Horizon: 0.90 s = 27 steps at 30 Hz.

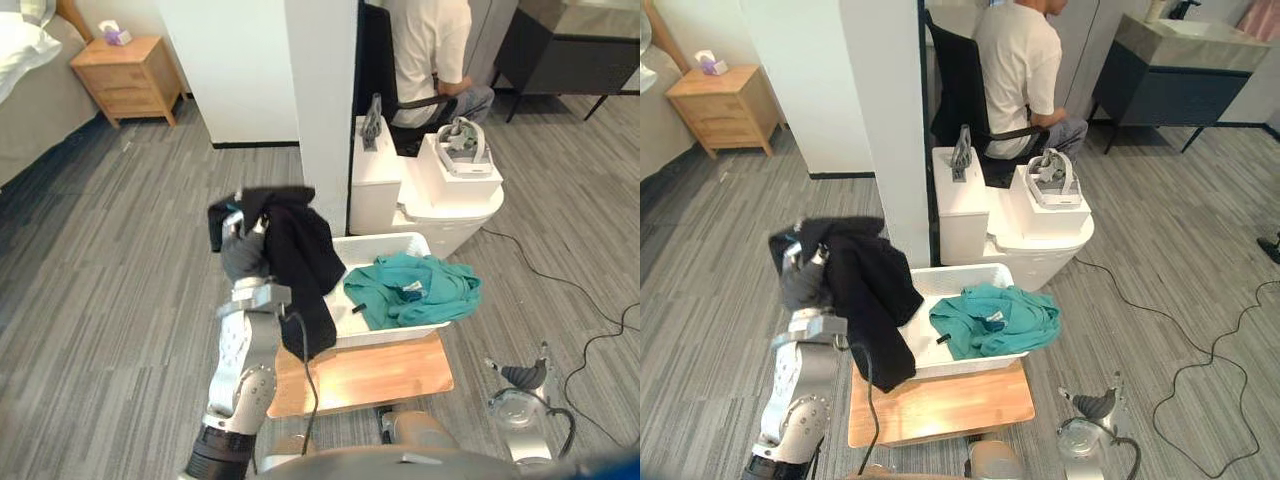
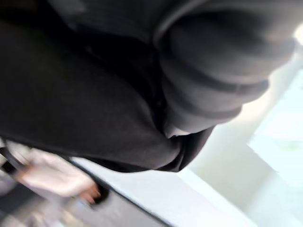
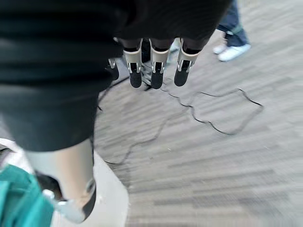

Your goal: Tidy the bed and pick cloth on bed and put in laundry

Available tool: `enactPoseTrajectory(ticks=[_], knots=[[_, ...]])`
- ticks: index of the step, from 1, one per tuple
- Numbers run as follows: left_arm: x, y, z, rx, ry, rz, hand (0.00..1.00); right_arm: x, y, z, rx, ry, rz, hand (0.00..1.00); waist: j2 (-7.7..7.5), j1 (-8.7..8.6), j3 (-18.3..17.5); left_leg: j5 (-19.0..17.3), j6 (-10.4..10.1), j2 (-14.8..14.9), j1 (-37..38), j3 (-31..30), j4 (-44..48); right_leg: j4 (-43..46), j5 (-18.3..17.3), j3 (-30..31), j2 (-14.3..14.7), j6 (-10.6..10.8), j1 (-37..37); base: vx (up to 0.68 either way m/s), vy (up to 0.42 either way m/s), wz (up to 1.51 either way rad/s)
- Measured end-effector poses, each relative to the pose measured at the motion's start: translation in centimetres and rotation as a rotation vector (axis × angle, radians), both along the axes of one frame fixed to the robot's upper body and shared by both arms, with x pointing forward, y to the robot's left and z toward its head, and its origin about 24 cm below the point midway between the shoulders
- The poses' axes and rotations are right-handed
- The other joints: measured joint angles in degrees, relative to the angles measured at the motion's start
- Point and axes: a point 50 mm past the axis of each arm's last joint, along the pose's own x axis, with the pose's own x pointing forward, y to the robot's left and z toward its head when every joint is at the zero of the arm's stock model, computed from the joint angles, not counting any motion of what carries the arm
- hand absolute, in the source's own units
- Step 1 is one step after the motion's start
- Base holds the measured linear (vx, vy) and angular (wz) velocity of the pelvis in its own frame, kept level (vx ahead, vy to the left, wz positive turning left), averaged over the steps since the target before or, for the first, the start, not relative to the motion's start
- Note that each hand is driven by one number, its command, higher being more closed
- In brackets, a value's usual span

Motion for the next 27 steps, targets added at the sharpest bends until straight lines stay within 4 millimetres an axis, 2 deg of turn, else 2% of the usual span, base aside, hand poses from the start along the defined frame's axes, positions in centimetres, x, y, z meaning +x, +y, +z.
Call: enactPoseTrajectory(ticks=[2, 4, 6, 9, 12, 17, 21, 27], knots=[[0.4, -0.6, 2.2, 0.020, -0.094, -0.034, 1.00, 0.0, 0.6, -0.3, 0.036, 0.008, 0.025, 0.00, 0.01, -0.05, -1.1, -0.2, -0.1, 0.4, 0.7, 1.3, 0.0, 0.4, -0.1, 0.2, 0.6, 0.1, 0.0, 0.05, 0.002, -0.22], [0.6, -1.4, 3.4, 0.069, -0.142, -0.058, 1.00, -0.1, 0.9, -0.5, 0.060, 0.020, 0.052, 0.00, 0.05, -0.35, -2.5, -0.5, -0.3, 1.0, 1.4, 2.3, 0.1, 1.1, -0.5, 0.6, 1.2, 0.7, 0.1, 0.05, -0.003, -0.22], [1.0, -2.5, 4.2, 0.104, -0.153, -0.112, 1.00, -0.4, 1.2, -0.7, 0.098, 0.029, 0.061, 0.00, 0.34, -1.29, -3.9, -0.8, -0.8, 2.1, 2.2, 2.9, 0.2, 2.6, -1.5, 0.2, 2.1, 2.0, 0.1, 0.07, -0.018, -0.08], [1.3, -4.5, 4.6, 0.179, -0.152, -0.184, 1.00, -1.2, 1.7, -1.1, 0.135, 0.046, 0.063, 0.00, 0.79, -1.65, -5.3, -1.4, -2.0, 3.4, 3.4, 4.8, 0.7, 4.0, -2.7, 0.2, 3.3, 0.8, 0.1, 0.10, -0.039, -0.16], [2.7, -6.3, 3.5, 0.284, -0.089, -0.222, 1.00, -1.6, 2.4, -1.5, 0.177, 0.060, 0.077, 0.00, 1.33, -3.12, -6.0, -2.1, -3.1, 4.6, 4.0, 7.5, 2.1, 3.9, -3.5, 0.5, 4.1, 0.0, 0.5, 0.06, -0.034, -0.16], [4.8, -7.2, 0.9, 0.448, 0.038, -0.203, 1.00, -2.9, 2.4, -1.8, 0.200, 0.075, 0.082, 0.00, 2.44, -4.32, -6.8, -3.0, -4.5, 5.7, 5.8, 12.4, 2.3, 2.2, -3.2, 0.3, 4.8, -1.1, 1.1, 0.04, 0.008, -0.39], [5.9, -8.0, -0.4, 0.582, 0.100, -0.212, 1.00, -4.3, 2.1, -2.2, 0.210, 0.104, 0.057, 0.00, 2.07, -4.81, -6.7, -3.3, -5.0, 6.0, 6.0, 13.8, 2.3, 1.4, -2.1, 0.1, 5.2, -1.9, 1.0, 0.05, 0.009, -0.18], [6.5, -7.7, -2.0, 0.687, 0.182, -0.157, 1.00, -4.1, 2.0, -2.1, 0.236, 0.081, 0.052, 0.00, 0.88, -4.09, -4.0, -3.3, -5.0, 6.1, 5.8, 13.6, 2.3, 1.3, -2.4, -0.3, 5.2, -2.4, 0.9, 0.01, 0.005, -0.01]])
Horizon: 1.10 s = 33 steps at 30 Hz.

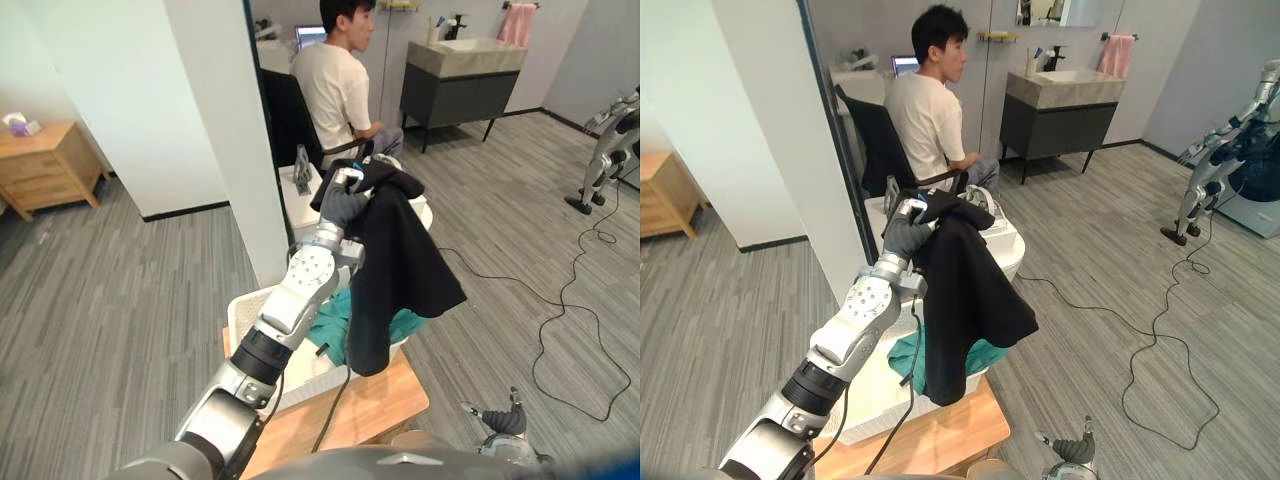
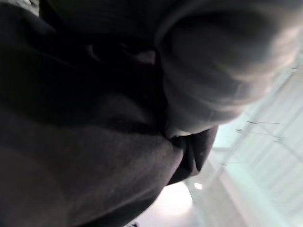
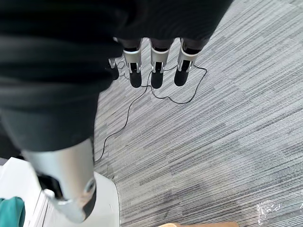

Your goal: Tidy the bed and pick cloth on bed and put in laundry

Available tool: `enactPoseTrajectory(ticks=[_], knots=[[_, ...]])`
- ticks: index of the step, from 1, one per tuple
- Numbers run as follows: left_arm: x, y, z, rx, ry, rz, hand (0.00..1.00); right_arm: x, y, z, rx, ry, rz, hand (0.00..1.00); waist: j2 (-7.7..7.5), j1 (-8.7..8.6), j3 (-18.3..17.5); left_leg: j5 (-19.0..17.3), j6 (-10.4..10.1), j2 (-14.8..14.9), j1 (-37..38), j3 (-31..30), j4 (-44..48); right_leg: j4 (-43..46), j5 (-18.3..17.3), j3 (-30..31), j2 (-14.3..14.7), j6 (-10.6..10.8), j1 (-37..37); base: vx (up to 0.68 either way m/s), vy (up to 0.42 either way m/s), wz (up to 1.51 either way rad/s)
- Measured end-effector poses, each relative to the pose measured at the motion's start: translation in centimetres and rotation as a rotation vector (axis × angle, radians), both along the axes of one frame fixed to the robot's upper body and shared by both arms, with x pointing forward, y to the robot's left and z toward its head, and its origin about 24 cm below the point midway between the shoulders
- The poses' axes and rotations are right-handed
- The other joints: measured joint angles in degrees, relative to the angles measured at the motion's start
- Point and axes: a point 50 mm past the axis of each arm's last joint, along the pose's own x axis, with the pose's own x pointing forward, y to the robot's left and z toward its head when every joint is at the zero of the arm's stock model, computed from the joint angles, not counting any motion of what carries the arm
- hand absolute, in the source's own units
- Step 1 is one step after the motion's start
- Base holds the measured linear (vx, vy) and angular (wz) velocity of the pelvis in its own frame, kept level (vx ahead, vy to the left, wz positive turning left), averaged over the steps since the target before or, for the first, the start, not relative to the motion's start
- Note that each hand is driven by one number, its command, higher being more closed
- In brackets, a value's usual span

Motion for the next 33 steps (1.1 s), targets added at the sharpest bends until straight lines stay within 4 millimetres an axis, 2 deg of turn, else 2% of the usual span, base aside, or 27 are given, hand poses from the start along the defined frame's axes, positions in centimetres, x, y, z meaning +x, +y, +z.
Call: enactPoseTrajectory(ticks=[3, 10, 14, 16, 20, 22, 24, 27, 28, 30, 33], knots=[[0.2, 0.5, -0.3, 0.046, -0.005, 0.028, 1.00, 0.4, 0.0, 0.0, 0.038, -0.022, -0.043, 0.00, -0.05, 0.89, 1.0, -0.1, -0.2, 0.1, -2.1, -0.4, 0.4, 0.4, -0.3, -1.1, -0.3, -0.3, -2.1, 0.01, 0.003, 0.01], [0.6, 1.3, -0.8, 0.117, -0.017, 0.096, 1.00, 1.0, -0.4, -0.2, 0.083, -0.038, -0.109, 0.00, 0.83, 1.09, 3.4, 0.4, -0.2, 0.2, -3.5, 0.3, 0.6, 0.5, 0.5, -2.6, -0.9, -0.5, -3.3, 0.10, 0.034, 0.08], [0.7, 1.6, -0.8, 0.154, -0.036, 0.105, 1.00, 0.5, -0.4, -0.6, 0.098, -0.018, -0.115, 0.00, 1.05, 1.11, 4.3, 0.7, 0.0, -0.4, -1.9, 0.3, -0.2, 1.2, -0.3, -2.9, -1.4, 0.0, -1.8, 0.02, 0.069, 0.09], [0.4, 1.5, -1.5, 0.202, -0.018, 0.075, 1.00, 0.2, -0.4, -0.7, 0.100, -0.009, -0.119, 0.00, 1.23, 1.03, 4.6, 0.8, 0.0, -0.6, -1.8, 0.2, -0.2, 2.5, -1.0, -3.3, -1.9, 0.2, -2.0, -0.01, 0.049, 0.14], [-0.1, 2.0, -4.2, 0.333, 0.089, 0.025, 1.00, 0.1, -0.4, -0.9, 0.107, -0.002, -0.125, 0.00, 0.60, 1.14, 5.9, 0.7, 0.1, -0.9, -2.6, 0.4, -0.2, 3.4, -1.7, -3.4, -2.3, 0.5, -3.2, -0.01, 0.012, 0.04], [-0.2, 2.3, -6.4, 0.410, 0.171, 0.027, 1.00, 0.3, -0.5, -0.8, 0.110, -0.009, -0.135, 0.00, 0.12, 1.13, 6.4, 0.7, 0.1, -0.9, -3.8, 0.3, 0.0, 3.4, -1.7, -3.7, -2.5, 0.5, -4.2, -0.01, -0.012, 0.02], [-0.7, 3.2, -9.6, 0.498, 0.296, 0.039, 1.00, 1.1, -0.8, -0.5, 0.121, -0.039, -0.156, 0.00, 0.05, 0.97, 8.0, 0.7, 0.2, -0.9, -4.3, 0.3, 0.2, 3.4, -1.5, -3.7, -2.5, 0.3, -4.6, 0.01, -0.007, -0.02], [-1.5, 3.8, -12.4, 0.574, 0.394, 0.041, 1.00, 1.8, -0.8, -0.3, 0.131, -0.059, -0.157, 0.00, 0.36, 0.96, 9.0, 0.9, 0.4, -0.9, -6.1, 0.3, 0.5, 3.0, -0.5, -3.6, -2.6, 0.0, -6.1, 0.04, -0.004, -0.06], [-1.7, 4.0, -12.9, 0.586, 0.412, 0.046, 0.00, 2.1, -0.8, -0.3, 0.133, -0.066, -0.155, 0.00, 0.41, 0.94, 9.5, 0.9, 0.4, -0.9, -6.1, 0.3, 0.5, 3.0, -0.5, -3.6, -2.6, 0.0, -6.1, 0.05, 0.013, -0.03], [-2.1, 4.7, -14.3, 0.624, 0.459, 0.078, 0.00, 2.9, -0.7, -0.2, 0.147, -0.082, -0.161, 0.00, 0.55, 0.78, 10.3, 1.0, 0.6, -1.0, -6.1, 0.3, 0.4, 3.0, -0.4, -3.4, -2.6, 0.1, -6.2, 0.04, 0.024, -0.02], [-2.1, 5.6, -14.7, 0.646, 0.469, 0.144, 0.00, 3.7, -0.5, -0.2, 0.158, -0.089, -0.156, 0.00, 0.57, 0.88, 11.4, 1.4, 1.2, -1.7, -6.1, 0.2, -0.1, 3.0, -0.2, -3.0, -2.9, 0.4, -6.4, 0.02, 0.040, -0.01]])
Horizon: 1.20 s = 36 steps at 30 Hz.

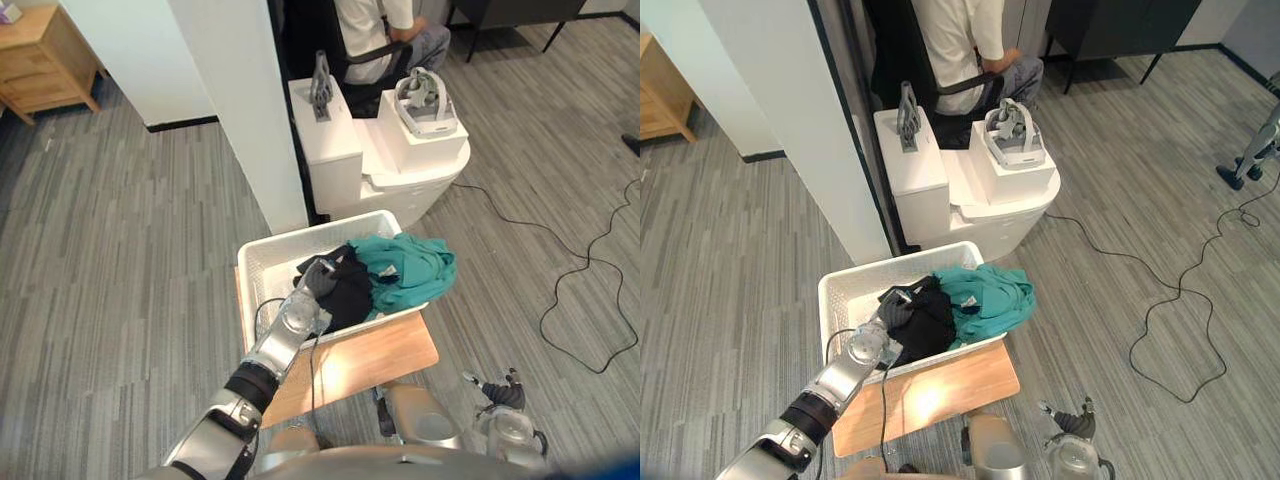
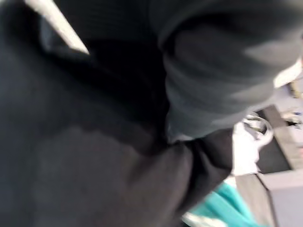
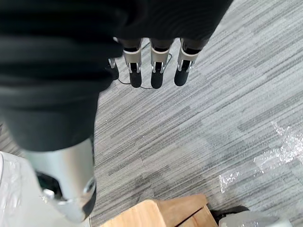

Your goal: Tidy the bed and pick cloth on bed and put in laundry

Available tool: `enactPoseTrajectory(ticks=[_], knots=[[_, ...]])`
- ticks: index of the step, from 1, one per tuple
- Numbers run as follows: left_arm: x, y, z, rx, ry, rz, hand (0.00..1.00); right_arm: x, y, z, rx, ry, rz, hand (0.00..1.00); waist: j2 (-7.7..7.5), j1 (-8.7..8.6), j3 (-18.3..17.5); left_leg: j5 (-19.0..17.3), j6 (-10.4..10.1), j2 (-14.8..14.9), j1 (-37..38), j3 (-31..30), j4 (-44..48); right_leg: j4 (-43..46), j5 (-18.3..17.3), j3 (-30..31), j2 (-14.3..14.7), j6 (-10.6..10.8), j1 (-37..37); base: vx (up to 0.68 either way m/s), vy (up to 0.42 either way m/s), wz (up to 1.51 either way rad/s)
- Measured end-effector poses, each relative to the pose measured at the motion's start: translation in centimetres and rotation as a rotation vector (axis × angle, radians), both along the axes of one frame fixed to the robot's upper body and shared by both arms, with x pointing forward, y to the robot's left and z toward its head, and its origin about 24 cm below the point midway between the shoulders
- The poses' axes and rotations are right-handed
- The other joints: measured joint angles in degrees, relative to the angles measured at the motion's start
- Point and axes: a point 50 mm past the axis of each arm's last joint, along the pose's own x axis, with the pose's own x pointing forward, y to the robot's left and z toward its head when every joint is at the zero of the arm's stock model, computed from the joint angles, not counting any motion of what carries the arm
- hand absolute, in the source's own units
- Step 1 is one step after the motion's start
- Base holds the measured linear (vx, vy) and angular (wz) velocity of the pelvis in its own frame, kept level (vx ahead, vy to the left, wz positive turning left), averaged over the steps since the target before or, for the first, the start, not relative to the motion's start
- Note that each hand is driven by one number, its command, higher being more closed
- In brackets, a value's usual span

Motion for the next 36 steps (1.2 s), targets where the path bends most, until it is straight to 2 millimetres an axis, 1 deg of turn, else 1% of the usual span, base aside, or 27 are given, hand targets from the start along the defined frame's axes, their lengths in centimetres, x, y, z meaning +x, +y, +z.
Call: enactPoseTrajectory(ticks=[2, 4, 8, 10, 11, 15, 17, 18, 19, 22, 25, 26, 27, 29, 33, 35, 36], knots=[[0.0, 0.4, 0.0, 0.002, -0.011, 0.022, 0.00, 0.0, 0.0, -0.1, 0.001, 0.008, 0.003, 0.00, 0.18, 0.00, 0.3, 0.2, 0.4, -0.4, -0.2, 0.0, -0.1, 0.0, 0.1, 0.1, -0.3, 0.2, -0.3, 0.01, 0.043, -0.01], [0.1, 1.2, -0.2, -0.005, -0.029, 0.076, 0.00, -0.2, 0.2, -0.5, 0.007, 0.029, 0.006, 0.00, 0.22, -0.33, 0.6, 0.3, 0.6, -0.8, 0.0, -0.1, -0.7, 0.1, 0.1, 0.1, -0.6, 0.2, -0.2, 0.00, 0.033, 0.03], [0.2, 1.6, 0.3, -0.044, -0.091, 0.123, 0.00, 0.1, 0.1, -0.4, 0.003, 0.032, 0.015, 0.00, 0.32, -1.20, 1.7, 0.5, 0.9, -1.4, 0.2, -0.3, -1.1, 0.0, 0.3, 0.1, -1.2, 0.5, 0.0, -0.01, 0.024, 0.03], [0.2, 1.6, 0.5, -0.068, -0.123, 0.135, 0.00, -0.1, 0.1, -0.6, 0.006, 0.046, 0.015, 0.00, 0.33, -1.23, 1.7, 0.5, 0.9, -1.4, 0.7, -0.6, -1.4, -0.2, 0.2, 0.1, -1.2, 0.5, 0.6, 0.01, 0.012, 0.05], [0.1, 1.6, 0.7, -0.095, -0.135, 0.144, 0.00, -0.2, 0.1, -0.6, 0.006, 0.047, 0.015, 0.00, 0.34, -1.26, 1.7, 0.5, 0.9, -1.5, 0.9, -0.7, -1.5, -0.3, 0.2, 0.0, -1.2, 0.5, 0.7, 0.02, 0.011, 0.07], [-0.4, 1.1, 2.8, -0.287, -0.225, 0.169, 0.00, -0.7, 0.1, -0.8, 0.006, 0.061, 0.012, 0.00, 0.52, -1.25, 1.8, 0.7, 1.2, -1.7, 1.4, -2.5, -2.2, -1.1, 0.1, -1.1, -1.5, 0.7, 2.3, 0.04, 0.012, 0.20], [-0.9, 1.2, 3.6, -0.363, -0.258, 0.195, 0.00, -1.0, 0.1, -1.1, 0.009, 0.077, 0.010, 0.00, 0.59, -1.15, 1.7, 0.8, 1.3, -1.7, 2.2, -3.4, -2.5, -1.5, 0.0, -1.9, -1.7, 0.8, 3.4, 0.06, 0.014, 0.26], [-1.2, 1.2, 4.0, -0.425, -0.279, 0.208, 0.00, -1.4, 0.0, -1.2, 0.009, 0.088, 0.008, 0.00, 0.83, -0.91, 1.6, 0.9, 1.3, -1.7, 2.6, -3.6, -3.0, -1.9, 0.0, -2.2, -1.8, 0.8, 4.0, 0.05, 0.014, 0.18], [-1.4, 1.1, 4.3, -0.447, -0.289, 0.212, 0.00, -1.5, 0.0, -1.2, 0.009, 0.091, 0.007, 0.00, 0.92, -0.75, 1.5, 0.9, 1.4, -1.8, 2.7, -4.0, -3.1, -2.2, 0.0, -2.5, -1.9, 0.8, 4.4, 0.06, 0.019, 0.26], [-2.3, 0.9, 4.8, -0.571, -0.292, 0.223, 0.00, -2.3, 0.0, -1.6, 0.014, 0.119, 0.000, 0.00, 1.49, 0.49, 1.2, 1.1, 1.6, -1.9, 3.0, -5.2, -3.6, -2.6, -0.1, -3.4, -2.1, 0.9, 5.4, 0.06, 0.016, 0.22], [-3.4, 0.8, 4.1, -0.637, -0.247, 0.218, 0.00, -2.3, 0.0, -1.6, 0.015, 0.121, -0.003, 0.00, 1.97, 0.60, 0.3, 1.7, 2.0, -2.3, 3.1, -7.4, -4.4, -3.3, -0.2, -4.8, -2.7, 0.9, 6.4, 0.06, 0.008, 0.32], [-4.0, 0.8, 3.8, -0.645, -0.230, 0.204, 0.00, -2.4, 0.0, -1.7, 0.018, 0.124, -0.003, 0.00, 2.11, 0.93, -0.2, 1.8, 2.2, -2.4, 3.1, -8.1, -4.6, -3.8, -0.2, -5.2, -2.9, 0.9, 6.7, 0.04, 0.003, 0.21], [-4.4, 0.8, 3.4, -0.648, -0.210, 0.194, 0.00, -2.6, 0.0, -1.8, 0.019, 0.131, -0.006, 0.00, 2.27, 1.66, -0.8, 2.1, 2.2, -2.6, 3.1, -8.3, -5.0, -4.2, -0.2, -5.4, -3.0, 0.9, 6.9, 0.02, -0.003, 0.17], [-5.1, 0.7, 2.7, -0.657, -0.175, 0.176, 0.00, -2.8, -0.1, -1.9, 0.020, 0.141, -0.016, 0.00, 2.37, 2.23, -1.5, 2.3, 2.3, -2.7, 3.1, -8.8, -5.2, -4.4, -0.2, -5.7, -3.1, 0.9, 7.1, 0.01, -0.008, 0.14], [-7.1, 1.1, 0.8, -0.671, -0.077, 0.170, 0.00, -3.1, -0.2, -2.0, 0.029, 0.149, -0.023, 0.00, 2.26, 3.40, -2.7, 2.9, 2.4, -3.0, 3.1, -10.4, -6.1, -5.2, -0.2, -6.9, -3.5, 0.9, 7.8, -0.01, -0.019, 0.18], [-8.0, 1.3, -0.2, -0.661, -0.023, 0.176, 0.00, -3.2, -0.2, -2.1, 0.034, 0.154, -0.023, 0.00, 2.20, 3.46, -3.2, 3.4, 2.5, -3.3, 3.1, -11.6, -6.9, -5.9, -0.1, -8.1, -4.0, 1.0, 8.5, -0.01, -0.020, 0.26], [-8.7, 1.6, -1.1, -0.654, 0.018, 0.192, 0.00, -3.3, -0.3, -2.1, 0.037, 0.157, -0.030, 0.00, 2.27, 3.59, -3.7, 3.5, 2.5, -3.4, 3.0, -11.7, -7.2, -6.3, 0.0, -8.1, -4.0, 1.0, 8.6, -0.01, -0.016, 0.11]])
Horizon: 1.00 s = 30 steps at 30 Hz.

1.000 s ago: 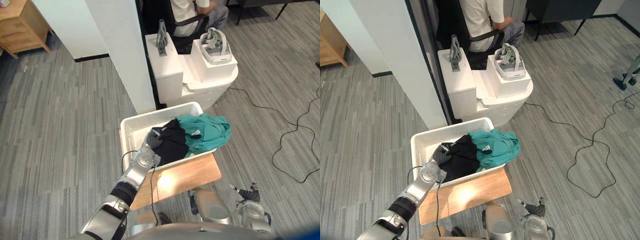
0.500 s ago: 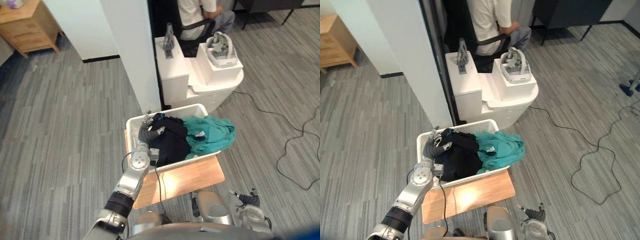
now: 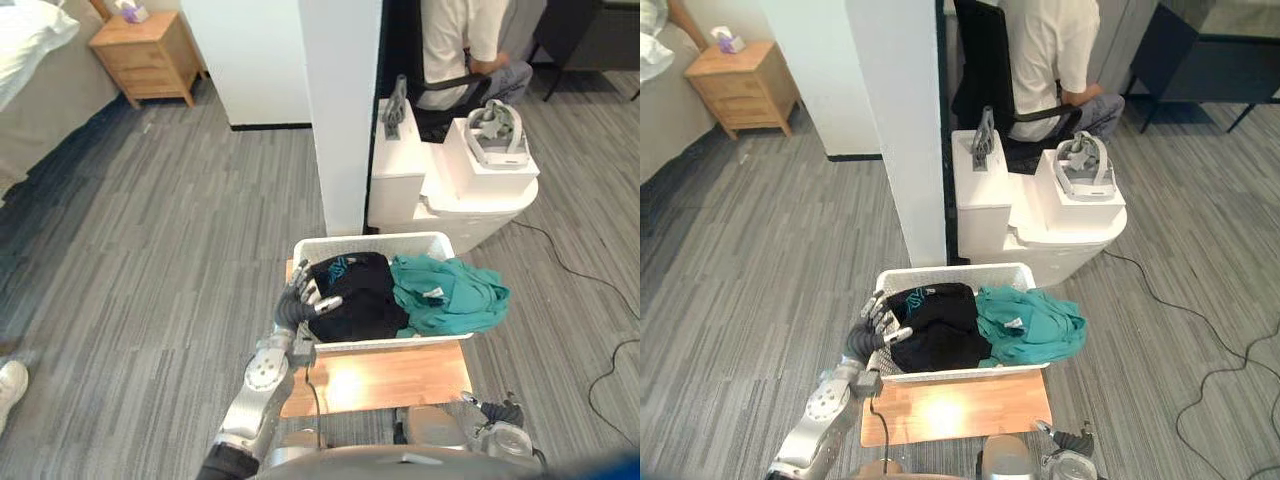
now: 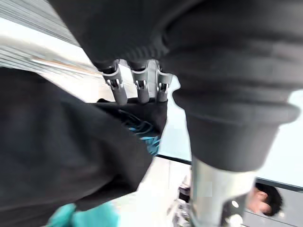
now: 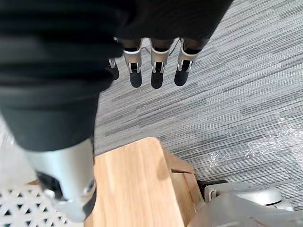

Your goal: Tidy the bed and pick cloth on bed and put in laundry

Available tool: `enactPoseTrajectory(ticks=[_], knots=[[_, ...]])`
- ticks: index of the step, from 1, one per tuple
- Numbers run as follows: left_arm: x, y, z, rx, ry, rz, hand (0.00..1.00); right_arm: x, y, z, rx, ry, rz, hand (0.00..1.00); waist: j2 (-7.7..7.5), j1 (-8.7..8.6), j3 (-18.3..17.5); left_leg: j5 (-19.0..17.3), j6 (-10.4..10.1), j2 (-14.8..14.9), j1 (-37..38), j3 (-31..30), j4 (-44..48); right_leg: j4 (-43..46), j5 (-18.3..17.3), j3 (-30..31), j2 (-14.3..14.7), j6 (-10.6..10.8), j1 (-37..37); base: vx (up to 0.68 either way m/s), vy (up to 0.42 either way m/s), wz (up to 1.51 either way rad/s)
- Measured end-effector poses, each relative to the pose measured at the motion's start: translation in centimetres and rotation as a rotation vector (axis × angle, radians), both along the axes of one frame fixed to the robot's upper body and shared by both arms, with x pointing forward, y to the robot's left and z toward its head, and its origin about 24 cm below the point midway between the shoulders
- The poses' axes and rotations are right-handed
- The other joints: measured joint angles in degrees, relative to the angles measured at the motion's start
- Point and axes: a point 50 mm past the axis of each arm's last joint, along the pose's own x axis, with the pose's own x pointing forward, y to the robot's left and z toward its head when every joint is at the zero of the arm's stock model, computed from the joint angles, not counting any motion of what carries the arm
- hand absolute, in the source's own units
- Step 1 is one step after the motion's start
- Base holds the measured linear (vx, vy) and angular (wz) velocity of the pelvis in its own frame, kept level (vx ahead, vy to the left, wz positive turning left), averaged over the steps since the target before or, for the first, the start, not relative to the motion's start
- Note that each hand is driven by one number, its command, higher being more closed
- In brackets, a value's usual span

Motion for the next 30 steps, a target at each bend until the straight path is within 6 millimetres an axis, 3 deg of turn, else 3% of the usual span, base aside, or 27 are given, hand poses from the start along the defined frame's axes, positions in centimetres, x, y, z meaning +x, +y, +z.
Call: enactPoseTrajectory(ticks=[4, 7, 16, 24, 30], knots=[[-2.6, 1.3, -3.6, -0.004, 0.184, 0.052, 0.00, -0.2, -0.1, -0.1, 0.012, 0.007, -0.013, 0.00, 0.26, 1.30, -0.8, 0.3, -0.1, -0.1, 0.0, -0.8, -0.6, 0.0, 0.0, -0.6, -0.1, 0.0, 0.0, 0.00, -0.011, 0.06], [-3.8, 2.1, -5.0, 0.061, 0.240, 0.059, 0.00, -0.6, -0.1, -0.4, 0.026, 0.029, -0.028, 0.00, -0.03, 2.33, -0.9, 0.9, 0.0, -0.4, -0.1, -1.4, -1.2, -0.1, 0.0, -1.2, -0.4, 0.0, 0.0, 0.00, -0.009, 0.11], [-7.2, 3.0, -8.6, 0.307, 0.393, -0.031, 0.00, -1.9, 0.4, -1.1, 0.071, 0.085, -0.045, 0.00, -1.77, 2.38, -2.6, 2.1, 0.0, -1.0, 0.2, -2.7, -2.8, -0.1, 0.0, -2.3, -1.0, 0.1, 0.2, -0.01, -0.003, 0.07], [-7.1, 2.6, -9.9, 0.351, 0.487, -0.117, 0.00, -1.8, 0.6, -1.2, 0.111, 0.085, -0.026, 0.00, -1.65, 2.29, -2.8, 2.1, -0.1, -1.0, 0.3, -2.6, -2.9, -0.1, 0.0, -2.1, -0.9, 0.1, 0.1, 0.00, 0.000, 0.00], [-7.0, 3.4, -11.2, 0.304, 0.635, -0.038, 0.00, -2.1, 1.2, -1.6, 0.191, 0.097, 0.032, 0.00, -1.74, 1.91, -2.9, 2.0, -0.3, -1.0, 1.3, -2.2, -3.0, -0.4, 0.0, -1.5, -0.7, 0.1, 0.8, 0.00, 0.000, -0.02]])
